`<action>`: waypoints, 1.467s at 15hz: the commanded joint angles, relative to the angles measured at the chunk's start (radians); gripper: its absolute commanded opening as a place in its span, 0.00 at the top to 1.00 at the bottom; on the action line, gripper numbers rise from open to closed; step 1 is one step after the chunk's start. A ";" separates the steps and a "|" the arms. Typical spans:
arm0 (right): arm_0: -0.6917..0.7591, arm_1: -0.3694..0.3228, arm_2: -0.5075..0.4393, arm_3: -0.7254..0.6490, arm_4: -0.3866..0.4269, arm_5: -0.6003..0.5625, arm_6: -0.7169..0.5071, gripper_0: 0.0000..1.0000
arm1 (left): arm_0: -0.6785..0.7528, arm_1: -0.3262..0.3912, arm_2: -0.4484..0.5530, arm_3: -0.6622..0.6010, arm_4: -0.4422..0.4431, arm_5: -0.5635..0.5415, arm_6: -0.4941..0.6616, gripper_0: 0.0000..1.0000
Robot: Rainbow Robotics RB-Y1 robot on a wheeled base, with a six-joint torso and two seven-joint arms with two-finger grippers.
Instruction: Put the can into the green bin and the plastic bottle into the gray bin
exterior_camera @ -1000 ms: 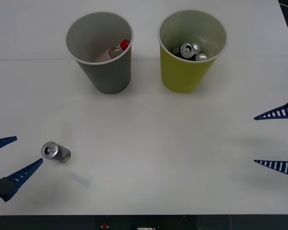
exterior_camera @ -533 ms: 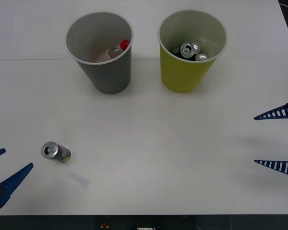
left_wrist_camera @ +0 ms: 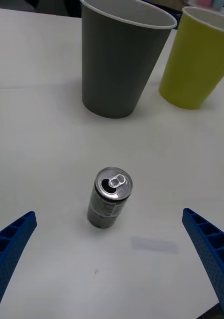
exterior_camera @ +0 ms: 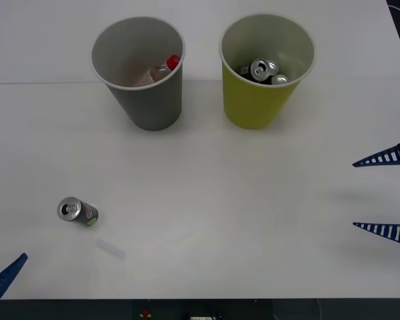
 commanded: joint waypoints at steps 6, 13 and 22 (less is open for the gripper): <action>0.000 0.000 0.000 0.000 0.000 0.000 0.000 0.00 | -0.163 -0.002 -0.279 0.223 0.303 -0.065 -0.327 0.00; 0.000 0.000 0.000 0.000 0.000 0.000 0.000 0.00 | -0.342 -0.005 -0.443 0.411 0.398 -0.101 -0.423 0.00; 0.000 0.000 0.000 0.000 0.000 0.000 0.000 0.00 | -0.589 -0.094 -0.560 0.638 0.410 -0.157 -0.479 0.00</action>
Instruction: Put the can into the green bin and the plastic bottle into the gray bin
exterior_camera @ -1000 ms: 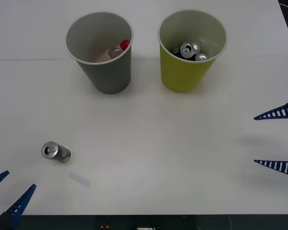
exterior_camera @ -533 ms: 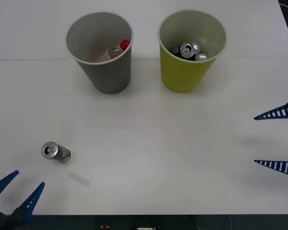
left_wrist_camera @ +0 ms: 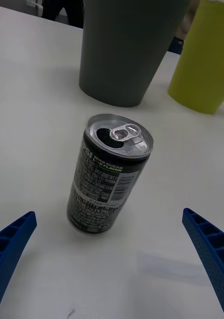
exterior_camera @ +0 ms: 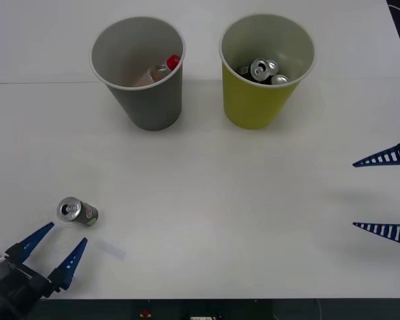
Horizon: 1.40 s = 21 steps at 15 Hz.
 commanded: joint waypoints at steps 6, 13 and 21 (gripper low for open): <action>0.000 0.000 0.000 0.000 0.000 0.000 0.000 0.00 | -0.094 -0.030 -0.037 0.038 0.012 0.012 -0.100 0.00; 0.000 0.000 0.000 0.000 0.000 0.000 0.000 0.00 | -0.172 -0.030 -0.082 0.055 0.043 0.049 -0.179 0.00; 0.000 0.000 0.000 0.000 0.000 0.000 0.000 0.00 | -0.192 -0.032 -0.092 0.054 0.043 0.067 -0.183 1.00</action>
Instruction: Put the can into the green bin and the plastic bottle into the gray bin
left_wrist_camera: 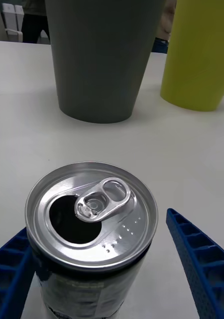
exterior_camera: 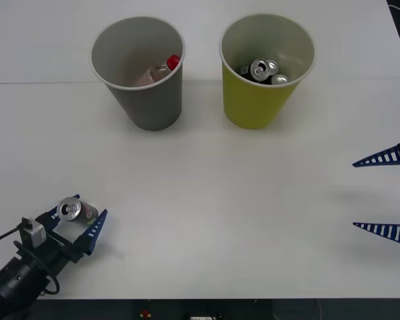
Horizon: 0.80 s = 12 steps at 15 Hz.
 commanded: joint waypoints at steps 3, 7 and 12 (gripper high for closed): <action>0.000 0.000 0.000 0.000 0.000 0.000 0.000 0.00 | 0.000 0.000 0.002 -0.002 -0.010 0.000 -0.002 1.00; 0.000 0.000 0.000 0.000 0.000 0.000 0.000 0.00 | 0.006 -0.002 0.006 -0.016 -0.022 0.000 0.007 1.00; 0.000 0.000 0.000 0.000 0.000 0.000 0.000 0.00 | 0.091 0.003 0.092 -0.230 -0.142 0.167 0.099 1.00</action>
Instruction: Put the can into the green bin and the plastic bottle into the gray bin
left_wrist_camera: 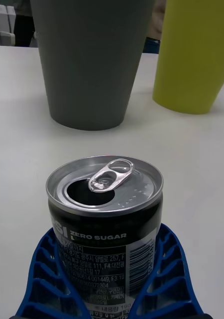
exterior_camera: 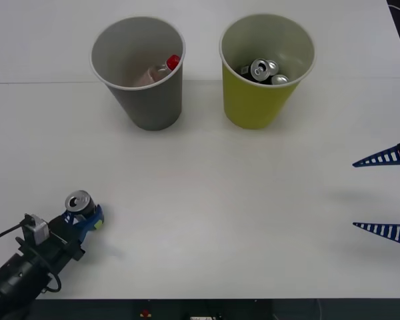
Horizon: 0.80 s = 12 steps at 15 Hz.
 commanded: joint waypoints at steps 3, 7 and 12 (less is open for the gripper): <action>0.000 0.000 0.000 0.000 0.000 0.000 0.000 0.00 | 0.135 0.016 0.105 -0.338 -0.221 0.231 0.283 1.00; 0.000 0.000 0.000 0.000 0.000 0.000 0.000 0.00 | 0.228 0.075 0.148 -0.614 -0.402 0.408 0.591 1.00; 0.000 0.000 0.000 0.000 0.000 0.000 0.000 0.00 | 0.257 0.149 0.226 -0.767 -0.694 0.420 1.060 1.00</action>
